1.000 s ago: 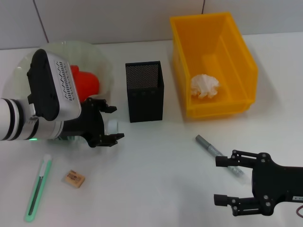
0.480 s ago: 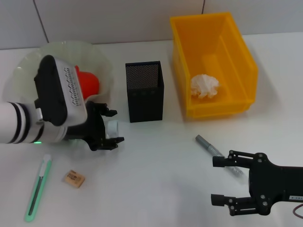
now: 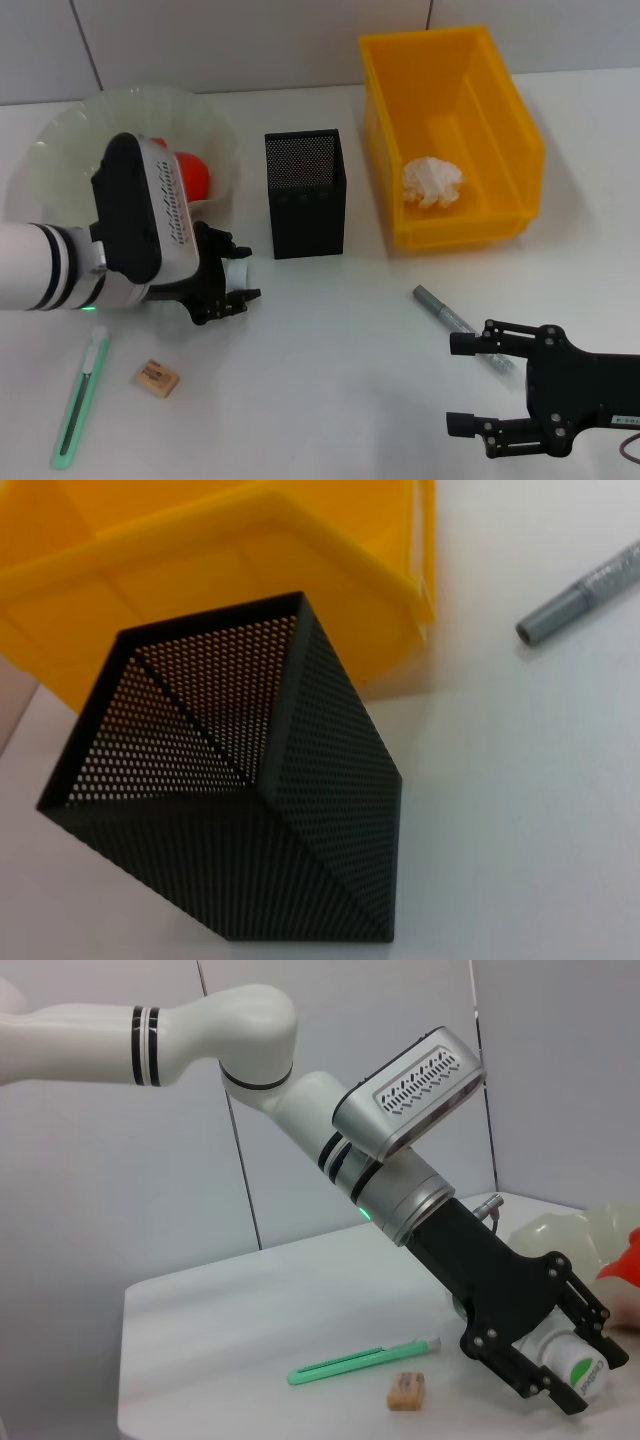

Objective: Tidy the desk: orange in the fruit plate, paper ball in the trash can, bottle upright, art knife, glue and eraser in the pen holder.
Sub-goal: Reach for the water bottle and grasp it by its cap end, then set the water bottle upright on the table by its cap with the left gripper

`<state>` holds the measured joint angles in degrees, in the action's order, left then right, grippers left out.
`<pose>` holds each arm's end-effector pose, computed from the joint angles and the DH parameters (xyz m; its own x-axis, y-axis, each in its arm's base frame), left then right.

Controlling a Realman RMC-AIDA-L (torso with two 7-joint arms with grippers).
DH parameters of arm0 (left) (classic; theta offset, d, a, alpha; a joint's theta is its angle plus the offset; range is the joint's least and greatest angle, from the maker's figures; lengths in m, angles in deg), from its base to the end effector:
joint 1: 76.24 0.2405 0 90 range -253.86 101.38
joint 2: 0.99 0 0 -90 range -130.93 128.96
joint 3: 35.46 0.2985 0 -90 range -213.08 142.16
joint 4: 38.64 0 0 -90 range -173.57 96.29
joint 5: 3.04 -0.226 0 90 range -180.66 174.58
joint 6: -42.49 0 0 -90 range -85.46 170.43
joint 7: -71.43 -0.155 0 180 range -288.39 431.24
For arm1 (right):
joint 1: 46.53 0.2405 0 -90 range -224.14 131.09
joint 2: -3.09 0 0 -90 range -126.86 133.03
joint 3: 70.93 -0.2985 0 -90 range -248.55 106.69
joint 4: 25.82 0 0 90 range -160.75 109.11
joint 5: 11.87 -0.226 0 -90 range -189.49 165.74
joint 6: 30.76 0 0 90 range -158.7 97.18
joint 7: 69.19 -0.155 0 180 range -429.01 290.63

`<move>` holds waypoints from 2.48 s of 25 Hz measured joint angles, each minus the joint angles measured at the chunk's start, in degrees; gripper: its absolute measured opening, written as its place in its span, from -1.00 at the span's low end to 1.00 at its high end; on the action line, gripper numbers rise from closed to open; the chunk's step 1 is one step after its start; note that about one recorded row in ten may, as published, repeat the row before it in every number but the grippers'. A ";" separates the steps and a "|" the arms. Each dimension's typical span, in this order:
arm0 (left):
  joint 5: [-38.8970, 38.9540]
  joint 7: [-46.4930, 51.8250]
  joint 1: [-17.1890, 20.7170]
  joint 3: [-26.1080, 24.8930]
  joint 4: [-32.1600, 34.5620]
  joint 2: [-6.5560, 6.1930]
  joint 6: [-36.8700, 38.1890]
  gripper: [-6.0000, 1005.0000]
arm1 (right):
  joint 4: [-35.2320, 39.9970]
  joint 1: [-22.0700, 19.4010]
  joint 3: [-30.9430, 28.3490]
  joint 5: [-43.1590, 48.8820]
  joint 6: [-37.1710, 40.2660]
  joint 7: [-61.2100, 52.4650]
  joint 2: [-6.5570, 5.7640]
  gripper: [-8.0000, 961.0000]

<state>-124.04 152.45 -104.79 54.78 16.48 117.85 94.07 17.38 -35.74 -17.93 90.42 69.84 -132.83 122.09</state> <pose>-0.2574 0.3999 -0.1092 0.9767 -0.1298 -0.1708 -0.1835 -0.9179 -0.3518 0.3411 0.2469 -0.0300 0.8049 -0.2008 -0.5584 -0.3136 -0.9428 -0.1129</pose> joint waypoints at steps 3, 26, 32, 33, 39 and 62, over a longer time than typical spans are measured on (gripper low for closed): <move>-0.90 0.37 0.00 0.66 0.37 0.04 -0.47 -0.05 | -0.04 0.02 0.00 0.03 -0.05 -0.06 0.00 0.71; -2.96 9.54 9.33 -0.56 20.88 -0.33 7.62 -0.05 | -0.04 0.33 0.00 -0.35 0.39 -0.61 0.09 0.71; 3.75 11.18 12.56 -5.26 22.62 -0.36 10.35 -0.07 | -0.04 0.62 0.00 -0.35 0.39 -0.61 0.09 0.71; 3.75 11.18 12.56 -5.26 22.62 -0.36 10.35 -0.07 | -0.04 0.62 0.00 -0.35 0.39 -0.61 0.09 0.71; 7.44 10.72 13.85 -6.49 22.71 -0.30 10.30 -0.09 | -0.04 0.65 0.00 -0.35 0.46 -0.62 0.09 0.71; 15.20 7.90 14.33 -8.08 21.88 -0.12 8.99 -0.13 | -0.04 0.63 0.00 -0.30 0.48 -0.45 0.09 0.71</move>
<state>-108.85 160.35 -90.46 46.71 38.36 117.73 103.05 17.34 -35.11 -17.93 90.12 70.32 -133.27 122.18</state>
